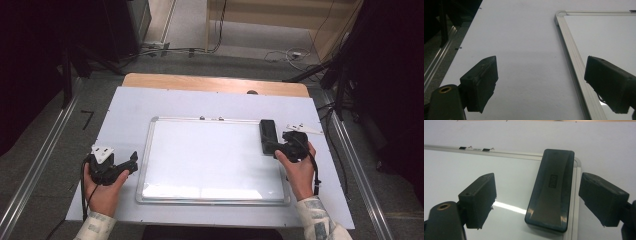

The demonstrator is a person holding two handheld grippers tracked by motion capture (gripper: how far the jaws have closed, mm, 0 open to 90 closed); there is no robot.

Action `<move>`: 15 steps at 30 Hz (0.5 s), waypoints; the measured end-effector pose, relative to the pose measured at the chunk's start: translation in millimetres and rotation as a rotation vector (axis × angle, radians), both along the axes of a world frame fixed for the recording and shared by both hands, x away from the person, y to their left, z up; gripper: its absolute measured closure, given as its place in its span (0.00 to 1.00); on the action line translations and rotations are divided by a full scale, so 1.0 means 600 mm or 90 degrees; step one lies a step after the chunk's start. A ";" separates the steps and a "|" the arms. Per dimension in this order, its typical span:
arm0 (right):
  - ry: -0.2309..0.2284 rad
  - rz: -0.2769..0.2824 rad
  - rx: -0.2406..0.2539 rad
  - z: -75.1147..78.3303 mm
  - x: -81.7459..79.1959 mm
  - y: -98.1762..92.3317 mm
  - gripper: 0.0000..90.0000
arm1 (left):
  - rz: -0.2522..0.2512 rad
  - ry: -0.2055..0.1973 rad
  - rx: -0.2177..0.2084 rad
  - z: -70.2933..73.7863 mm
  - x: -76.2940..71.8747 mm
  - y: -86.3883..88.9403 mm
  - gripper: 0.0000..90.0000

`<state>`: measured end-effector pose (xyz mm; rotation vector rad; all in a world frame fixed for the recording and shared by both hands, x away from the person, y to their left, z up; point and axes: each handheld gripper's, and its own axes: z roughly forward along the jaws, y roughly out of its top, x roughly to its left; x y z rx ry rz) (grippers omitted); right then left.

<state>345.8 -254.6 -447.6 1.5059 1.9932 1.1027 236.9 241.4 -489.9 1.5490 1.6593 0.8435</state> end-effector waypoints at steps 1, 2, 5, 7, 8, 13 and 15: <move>0.000 0.002 0.000 -0.001 -0.004 -0.003 0.15 | 0.000 0.001 0.000 0.000 0.000 0.000 0.14; 0.000 0.005 0.003 -0.001 -0.007 -0.005 0.15 | 0.001 0.001 -0.002 0.000 0.000 0.001 0.14; 0.001 0.010 0.006 -0.005 -0.015 -0.013 0.15 | 0.002 0.002 -0.005 0.000 0.000 0.001 0.14; 0.003 0.011 0.006 -0.007 -0.020 -0.017 0.15 | 0.002 -0.001 -0.009 0.000 0.000 0.002 0.14; 0.003 0.011 0.009 -0.006 -0.022 -0.019 0.15 | 0.002 -0.001 -0.009 0.000 0.000 0.002 0.14; -0.003 0.015 0.018 -0.004 -0.034 -0.030 0.15 | 0.002 0.002 -0.010 0.000 0.000 0.004 0.14; -0.001 0.016 0.023 -0.003 -0.038 -0.033 0.15 | 0.001 0.001 -0.011 0.000 0.000 0.004 0.14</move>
